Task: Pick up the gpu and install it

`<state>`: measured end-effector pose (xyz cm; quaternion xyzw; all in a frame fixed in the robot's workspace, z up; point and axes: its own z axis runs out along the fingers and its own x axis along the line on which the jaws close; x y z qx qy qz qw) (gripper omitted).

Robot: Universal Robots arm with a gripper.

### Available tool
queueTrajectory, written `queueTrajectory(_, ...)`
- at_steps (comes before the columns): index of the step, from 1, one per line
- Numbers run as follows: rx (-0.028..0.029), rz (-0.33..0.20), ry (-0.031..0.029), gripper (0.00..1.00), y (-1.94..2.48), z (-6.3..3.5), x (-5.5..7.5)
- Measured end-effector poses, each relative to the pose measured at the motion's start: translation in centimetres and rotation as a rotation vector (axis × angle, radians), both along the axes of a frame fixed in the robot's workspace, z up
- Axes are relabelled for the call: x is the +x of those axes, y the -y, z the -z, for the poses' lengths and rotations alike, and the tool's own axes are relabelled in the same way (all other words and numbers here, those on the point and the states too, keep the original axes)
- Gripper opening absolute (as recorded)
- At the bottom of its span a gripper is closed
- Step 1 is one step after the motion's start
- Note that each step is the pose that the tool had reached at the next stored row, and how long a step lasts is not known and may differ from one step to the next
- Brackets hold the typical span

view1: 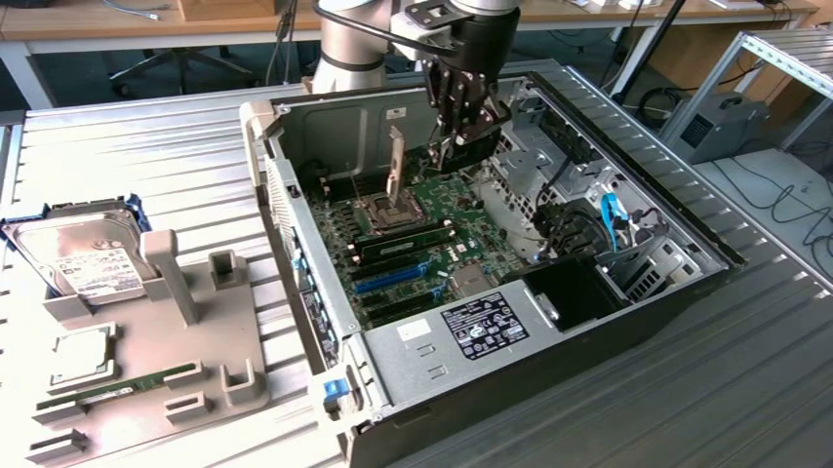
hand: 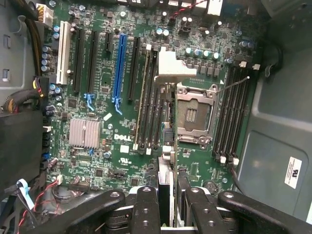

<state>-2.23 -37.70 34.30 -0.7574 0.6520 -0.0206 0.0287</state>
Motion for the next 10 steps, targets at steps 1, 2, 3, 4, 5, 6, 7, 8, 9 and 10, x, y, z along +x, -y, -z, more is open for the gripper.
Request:
queueTrajectory(1, -0.0001, -0.003, 0.0, 0.26, 0.0, 0.0, 0.0)
queueTrajectory(2, -0.0001, -0.008, 0.0, 0.26, 0.0, 0.01, 0.0)
queueTrajectory(3, -0.0001, -0.012, 0.0, 0.26, 0.0, 0.01, 0.0)
queueTrajectory(4, -0.0001, -0.016, 0.0, 0.26, 0.0, 0.02, 0.0)
queueTrajectory(5, 0.0, -0.019, 0.0001, 0.26, 0.0, 0.02, 0.0)
queueTrajectory(6, 0.0, -0.022, 0.0, 0.26, 0.0, 0.02, 0.0)
queueTrajectory(7, -0.0002, -0.026, 0.0, 0.26, 0.0, 0.01, 0.0)
queueTrajectory(8, -0.0001, -0.027, 0.0, 0.26, 0.0, 0.02, 0.0)
queueTrajectory(9, -0.0001, -0.027, 0.0001, 0.26, 0.0, 0.02, 0.0)
queueTrajectory(10, -0.0001, -0.026, 0.0, 0.26, 0.0, 0.02, 0.0)
